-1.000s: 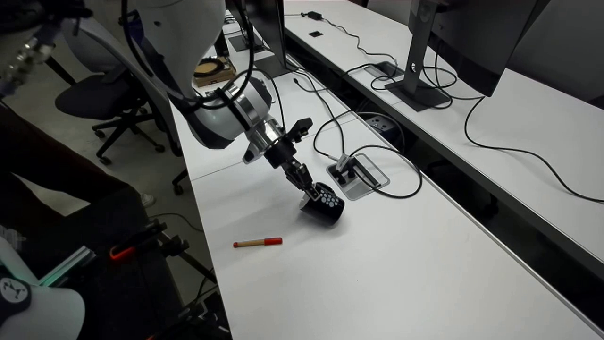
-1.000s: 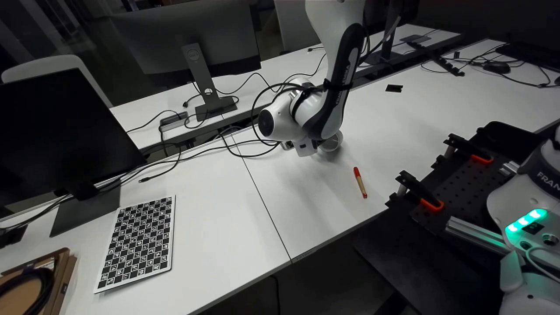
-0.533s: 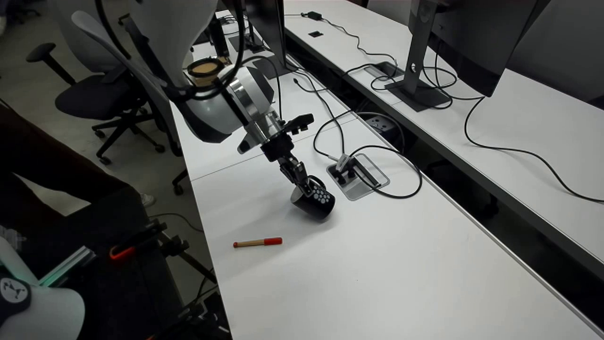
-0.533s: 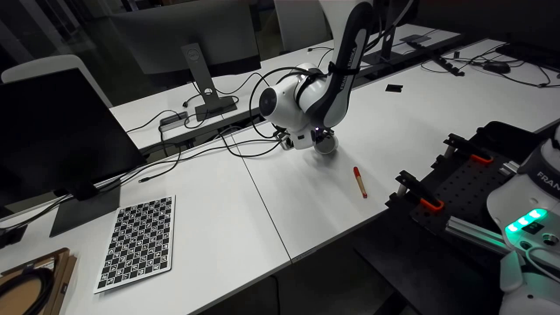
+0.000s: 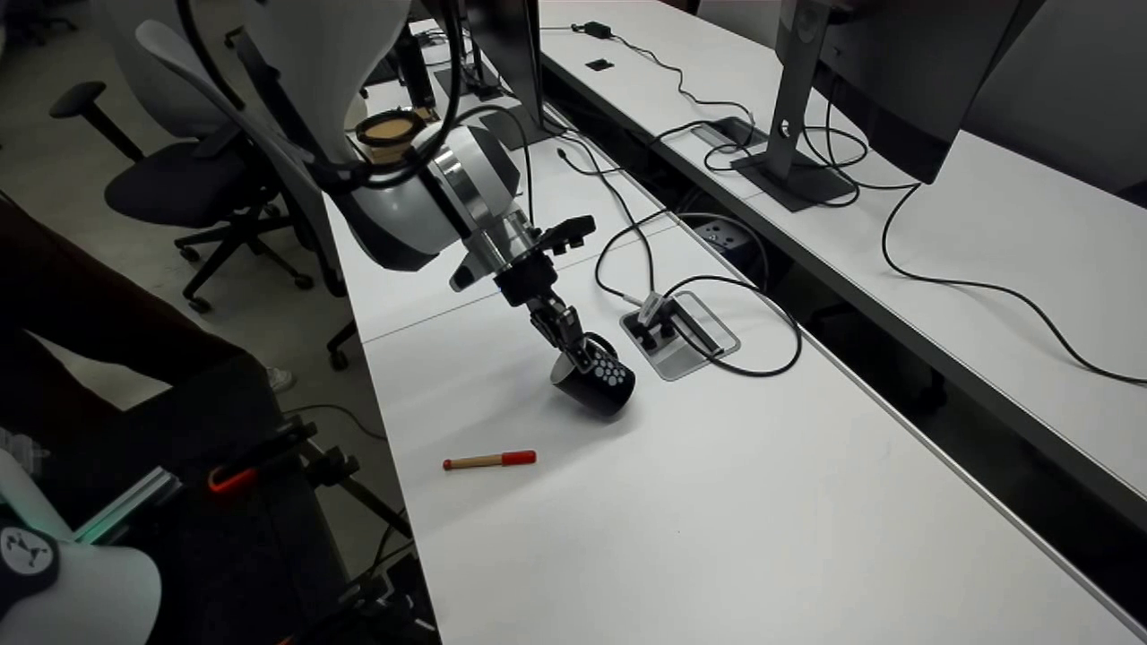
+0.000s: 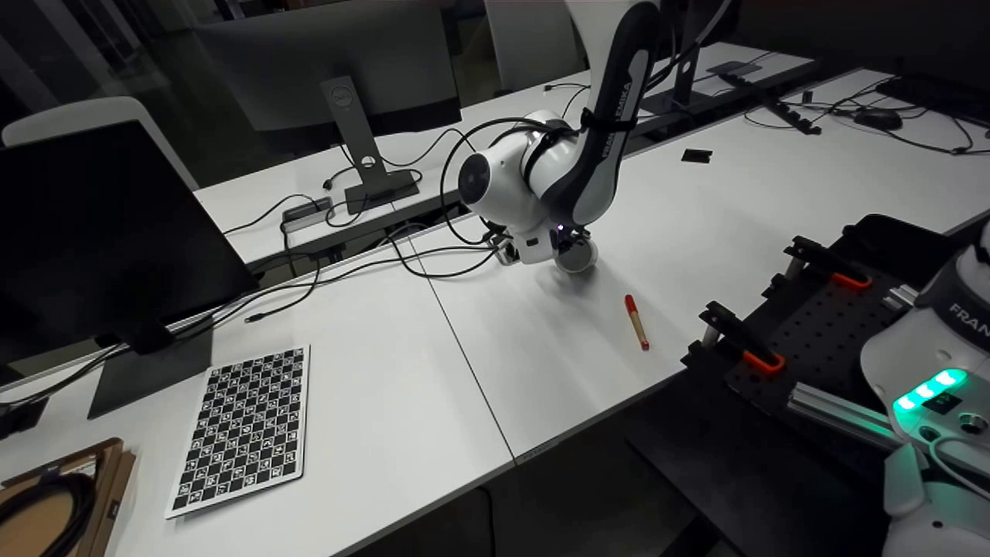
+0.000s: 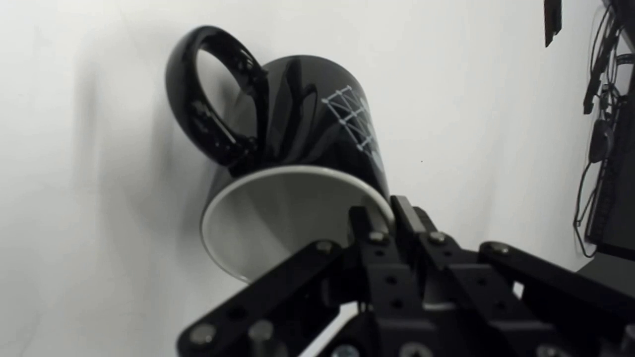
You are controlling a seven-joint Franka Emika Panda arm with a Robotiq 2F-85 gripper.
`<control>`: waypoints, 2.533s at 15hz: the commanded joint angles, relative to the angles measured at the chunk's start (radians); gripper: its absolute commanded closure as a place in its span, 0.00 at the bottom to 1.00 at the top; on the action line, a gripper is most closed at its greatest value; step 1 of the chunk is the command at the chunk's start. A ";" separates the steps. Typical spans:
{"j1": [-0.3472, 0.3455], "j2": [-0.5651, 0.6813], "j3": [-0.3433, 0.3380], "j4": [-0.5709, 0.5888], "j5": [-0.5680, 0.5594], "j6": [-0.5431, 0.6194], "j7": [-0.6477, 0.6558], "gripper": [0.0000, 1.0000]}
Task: Lift the cup
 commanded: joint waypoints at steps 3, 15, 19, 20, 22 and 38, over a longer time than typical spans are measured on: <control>-0.073 -0.012 0.007 -0.006 0.078 0.166 -0.204 0.98; -0.163 -0.075 0.038 -0.081 0.346 0.418 -0.718 0.98; -0.268 -0.052 0.186 -0.086 0.271 0.264 -0.769 0.98; -0.260 -0.047 0.198 -0.078 0.264 0.204 -0.776 0.98; -0.310 -0.018 0.289 -0.081 0.209 0.077 -0.768 0.98; -0.592 0.247 0.654 -0.055 -0.079 -0.274 -0.766 0.98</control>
